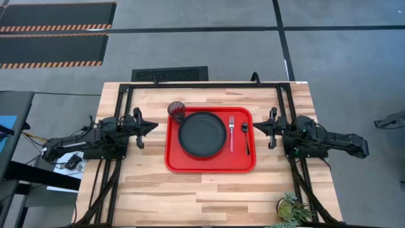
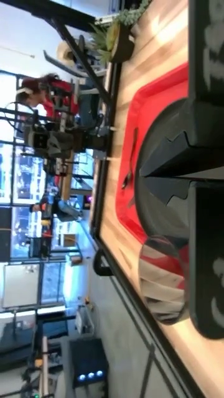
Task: Pick and place plate/cup/fork/spoon on tray
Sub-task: Return to Home Position
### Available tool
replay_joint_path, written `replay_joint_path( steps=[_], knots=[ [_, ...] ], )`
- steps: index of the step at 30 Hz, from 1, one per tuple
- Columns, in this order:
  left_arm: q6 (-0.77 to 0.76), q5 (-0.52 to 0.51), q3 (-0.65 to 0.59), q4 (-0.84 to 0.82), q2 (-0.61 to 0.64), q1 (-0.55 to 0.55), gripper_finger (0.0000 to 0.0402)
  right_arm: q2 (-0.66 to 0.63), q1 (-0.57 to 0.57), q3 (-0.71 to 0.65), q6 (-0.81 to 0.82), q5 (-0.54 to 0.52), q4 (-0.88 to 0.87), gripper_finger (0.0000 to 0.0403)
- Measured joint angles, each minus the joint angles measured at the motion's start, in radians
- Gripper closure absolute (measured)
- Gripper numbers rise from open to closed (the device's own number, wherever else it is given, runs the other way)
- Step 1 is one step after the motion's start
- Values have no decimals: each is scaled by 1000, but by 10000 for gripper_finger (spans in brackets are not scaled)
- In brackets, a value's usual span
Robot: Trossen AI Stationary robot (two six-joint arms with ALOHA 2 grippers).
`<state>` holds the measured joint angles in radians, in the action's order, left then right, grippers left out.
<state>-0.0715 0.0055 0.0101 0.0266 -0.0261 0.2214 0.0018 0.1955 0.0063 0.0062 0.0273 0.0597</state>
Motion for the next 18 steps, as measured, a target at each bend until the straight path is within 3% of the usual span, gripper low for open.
replay_joint_path(
  steps=[18],
  knots=[
    [-44, -18, -1, -1, 0, 0, 401, 5, 1, -1, 46, -4, -37, 387]
  ],
)
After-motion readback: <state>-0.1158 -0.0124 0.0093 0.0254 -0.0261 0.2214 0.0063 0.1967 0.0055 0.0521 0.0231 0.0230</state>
